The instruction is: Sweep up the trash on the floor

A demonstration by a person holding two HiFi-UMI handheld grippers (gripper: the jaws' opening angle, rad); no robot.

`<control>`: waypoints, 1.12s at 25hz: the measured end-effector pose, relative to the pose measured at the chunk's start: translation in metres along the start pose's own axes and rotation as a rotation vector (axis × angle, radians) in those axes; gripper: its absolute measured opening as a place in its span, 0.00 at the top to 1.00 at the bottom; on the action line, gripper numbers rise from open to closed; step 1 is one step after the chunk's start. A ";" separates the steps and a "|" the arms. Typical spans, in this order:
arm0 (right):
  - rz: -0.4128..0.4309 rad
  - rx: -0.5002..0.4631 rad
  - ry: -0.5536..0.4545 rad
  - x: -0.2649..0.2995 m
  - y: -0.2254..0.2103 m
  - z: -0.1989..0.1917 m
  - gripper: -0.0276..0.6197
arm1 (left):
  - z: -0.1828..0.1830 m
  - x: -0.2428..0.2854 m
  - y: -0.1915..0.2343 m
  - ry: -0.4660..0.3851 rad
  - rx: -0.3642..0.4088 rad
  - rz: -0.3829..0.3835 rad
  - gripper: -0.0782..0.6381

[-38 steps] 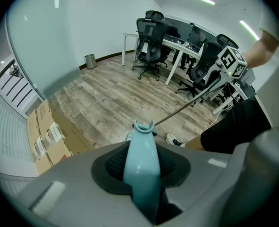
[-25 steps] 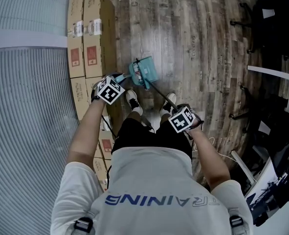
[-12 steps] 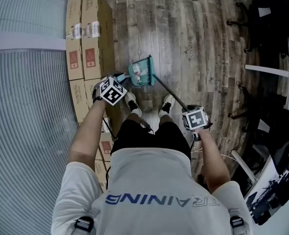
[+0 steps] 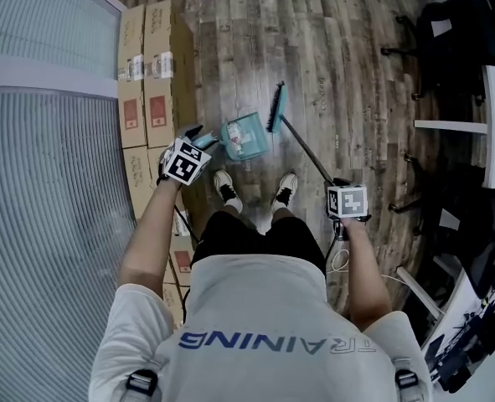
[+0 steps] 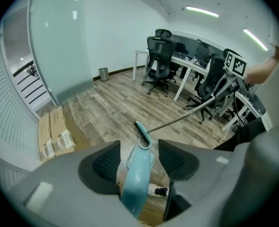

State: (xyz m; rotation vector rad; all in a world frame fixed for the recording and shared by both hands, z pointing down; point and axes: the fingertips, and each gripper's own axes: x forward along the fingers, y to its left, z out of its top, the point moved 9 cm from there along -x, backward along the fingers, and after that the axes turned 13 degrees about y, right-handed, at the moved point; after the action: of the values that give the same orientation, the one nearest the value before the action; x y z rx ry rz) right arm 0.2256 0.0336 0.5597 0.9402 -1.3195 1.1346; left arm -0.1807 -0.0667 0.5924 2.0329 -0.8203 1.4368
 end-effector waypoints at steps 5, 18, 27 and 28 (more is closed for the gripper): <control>0.012 0.049 -0.074 -0.019 -0.004 0.012 0.79 | 0.016 -0.049 0.000 -0.208 -0.153 0.040 0.56; 0.061 0.121 -0.261 -0.077 0.025 0.046 0.79 | 0.051 -0.200 -0.070 -0.739 -0.464 0.145 0.89; 0.061 0.053 -0.456 -0.144 0.042 0.071 0.79 | 0.077 -0.259 -0.074 -0.874 -0.409 0.264 0.89; 0.063 0.049 -0.472 -0.151 0.042 0.073 0.79 | 0.079 -0.262 -0.074 -0.885 -0.405 0.267 0.89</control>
State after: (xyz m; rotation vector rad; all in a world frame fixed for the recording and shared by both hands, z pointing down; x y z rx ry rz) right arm 0.1802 -0.0405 0.4106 1.2618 -1.7135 1.0307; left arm -0.1438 -0.0248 0.3142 2.2443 -1.6222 0.3411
